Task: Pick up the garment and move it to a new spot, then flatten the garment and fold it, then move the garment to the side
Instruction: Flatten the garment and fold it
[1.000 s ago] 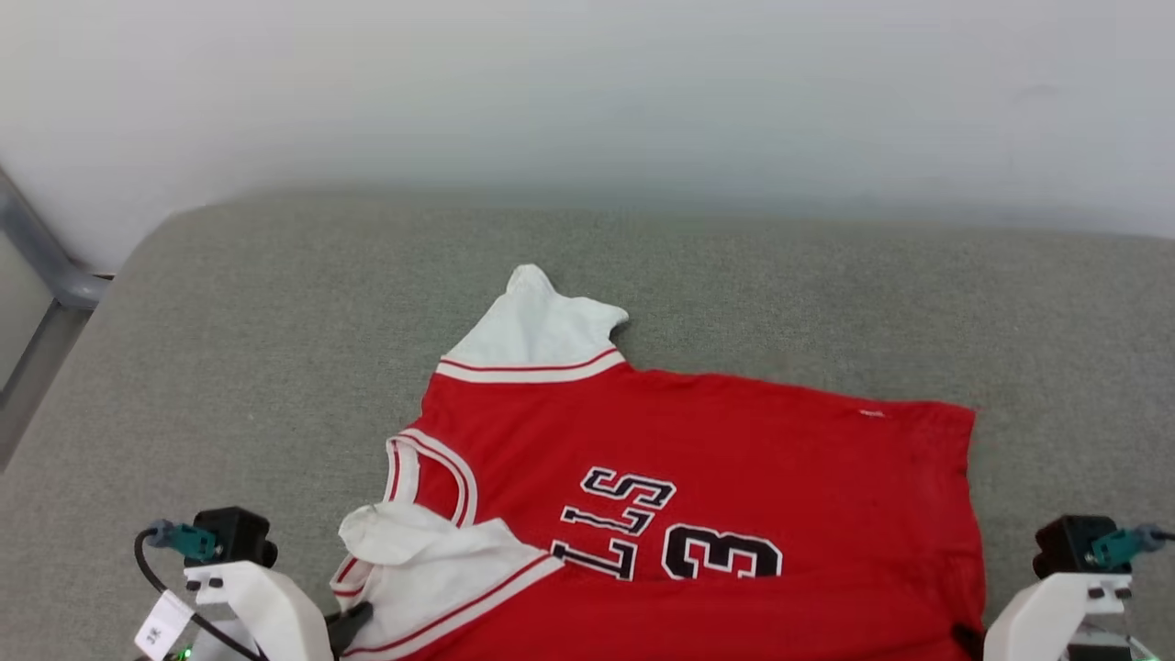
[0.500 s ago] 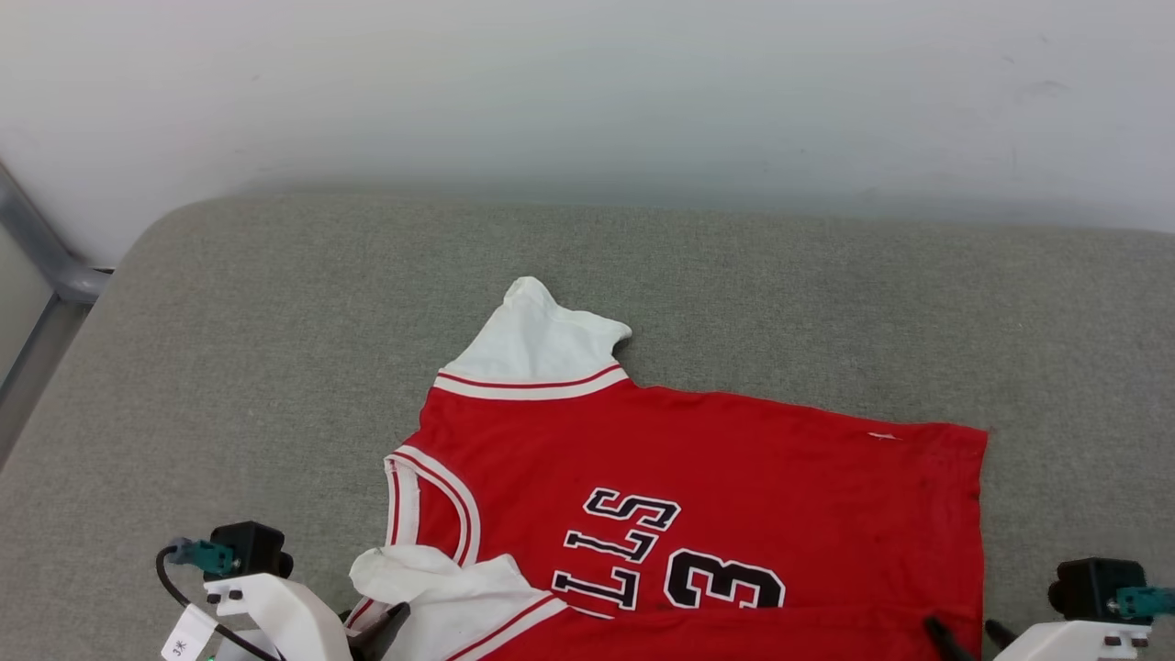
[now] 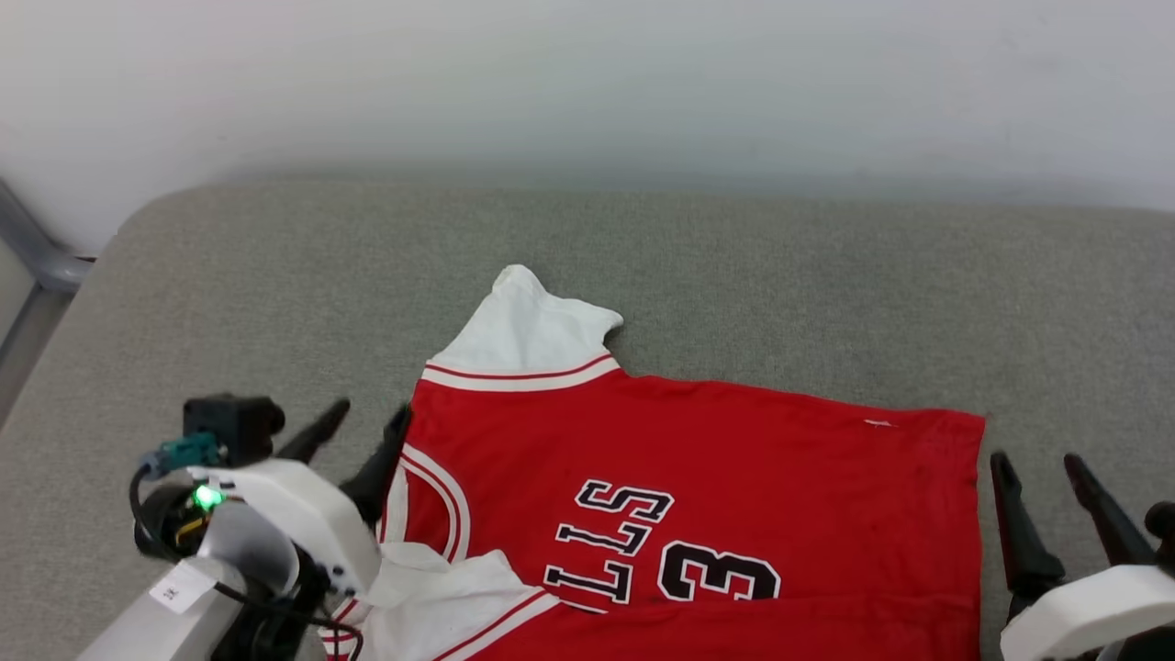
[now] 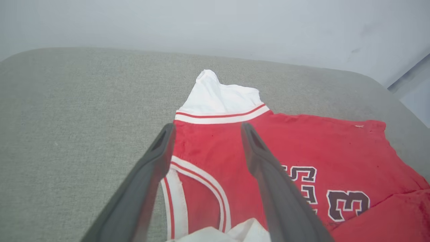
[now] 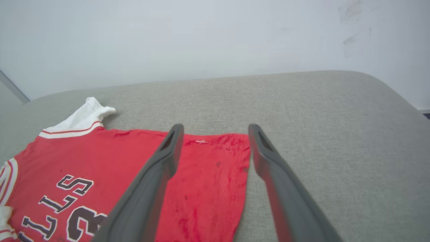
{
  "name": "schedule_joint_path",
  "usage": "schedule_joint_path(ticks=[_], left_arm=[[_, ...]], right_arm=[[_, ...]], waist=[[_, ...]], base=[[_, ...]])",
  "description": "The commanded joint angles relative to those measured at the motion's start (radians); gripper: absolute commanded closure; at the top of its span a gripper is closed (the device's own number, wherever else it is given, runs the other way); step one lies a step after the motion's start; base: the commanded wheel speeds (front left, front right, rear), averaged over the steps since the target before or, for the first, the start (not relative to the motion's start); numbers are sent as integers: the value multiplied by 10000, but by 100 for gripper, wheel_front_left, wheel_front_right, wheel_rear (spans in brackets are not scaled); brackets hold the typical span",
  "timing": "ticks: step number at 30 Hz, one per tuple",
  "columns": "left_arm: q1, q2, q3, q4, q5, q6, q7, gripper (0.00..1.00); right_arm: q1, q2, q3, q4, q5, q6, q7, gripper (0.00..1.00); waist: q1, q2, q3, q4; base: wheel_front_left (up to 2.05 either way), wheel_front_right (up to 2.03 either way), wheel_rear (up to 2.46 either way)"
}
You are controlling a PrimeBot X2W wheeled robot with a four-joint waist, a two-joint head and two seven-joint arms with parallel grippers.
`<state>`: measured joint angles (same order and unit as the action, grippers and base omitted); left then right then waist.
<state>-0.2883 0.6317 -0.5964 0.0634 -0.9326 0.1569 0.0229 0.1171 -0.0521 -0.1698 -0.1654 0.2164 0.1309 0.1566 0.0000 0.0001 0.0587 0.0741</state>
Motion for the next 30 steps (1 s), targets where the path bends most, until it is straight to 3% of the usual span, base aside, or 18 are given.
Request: schedule_joint_path(ticks=[1, 10, 16, 23, 30], left_arm=[[-184, -75, 90, -7, 80, -42, -174, 0], [-1780, -631, 459, 441, 713, -276, -1420, 0], [-3180, -828, 543, 1319, 673, -885, -1357, 0], [-4882, -592, 458, 2860, 406, -1886, -278, 0], [-6245, -171, 59, 4444, -674, -2638, 2746, 0]], right_arm=[[-176, 26, -9, -64, -13, -4, -83, 0], [-1166, 23, -101, -847, -50, -4, -385, 0], [-1615, 24, -146, -844, 14, -4, -442, 0], [-1957, 25, 67, -417, 181, -4, -640, 0], [-2025, 24, 260, 74, 421, -4, -931, 0]], waist=[[0, -1, 195, -82], [0, -1, 1965, -500], [0, -1, 2808, -866], [0, -1, 3130, -1538], [0, -1, 3288, -2222]], base=[[0, 0, 0], [0, 0, 0], [0, 0, 0], [0, 0, 0], [0, 0, 0]])
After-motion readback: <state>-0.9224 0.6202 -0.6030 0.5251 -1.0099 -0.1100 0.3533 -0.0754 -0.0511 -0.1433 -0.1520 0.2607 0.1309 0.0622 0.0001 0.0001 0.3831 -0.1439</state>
